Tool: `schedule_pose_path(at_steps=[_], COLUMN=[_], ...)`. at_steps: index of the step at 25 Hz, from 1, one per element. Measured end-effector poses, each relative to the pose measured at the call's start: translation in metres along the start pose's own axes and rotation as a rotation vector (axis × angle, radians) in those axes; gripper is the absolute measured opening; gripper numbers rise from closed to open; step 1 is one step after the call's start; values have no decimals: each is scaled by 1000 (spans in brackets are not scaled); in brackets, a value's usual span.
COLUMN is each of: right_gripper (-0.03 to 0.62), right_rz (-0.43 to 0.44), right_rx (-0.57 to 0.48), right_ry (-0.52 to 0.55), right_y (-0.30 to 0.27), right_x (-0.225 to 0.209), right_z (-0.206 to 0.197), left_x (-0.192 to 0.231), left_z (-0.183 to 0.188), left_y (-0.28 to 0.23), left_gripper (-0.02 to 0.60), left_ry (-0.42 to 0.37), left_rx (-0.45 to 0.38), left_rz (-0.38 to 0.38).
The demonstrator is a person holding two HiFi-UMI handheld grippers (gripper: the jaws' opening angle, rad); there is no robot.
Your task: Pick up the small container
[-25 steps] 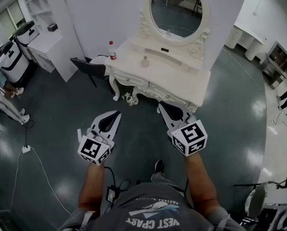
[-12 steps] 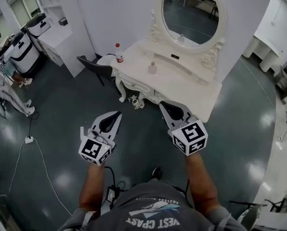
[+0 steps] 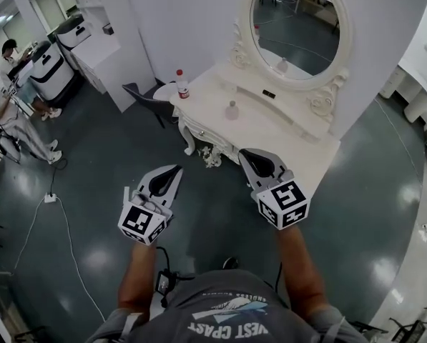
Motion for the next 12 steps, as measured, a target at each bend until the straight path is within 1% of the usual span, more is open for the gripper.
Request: schedule_pose_path(at_steps=[5,12], right_gripper=[26,26], right_rz=[-28,-99], right_rx=[-5,12], right_ry=[-26,-47], right_y=[4,6], right_x=[-34,-63], right_z=[-6,-18], left_x=[-6,0], left_z=[-1,-5], left_y=[-34,-77], left_gripper=[15,15], left_ry=[-12,-17], left_rx=[22,14], left_rz=[-34,-112])
Point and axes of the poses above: the fingertips, and each gripper's own axes: y backward along the fingers, x to its left, z out of its top, the point moved 4 cm from there along y, backward along the fingers, and after that the axes turned 8 degrees about -z, right-handed, at the moved point
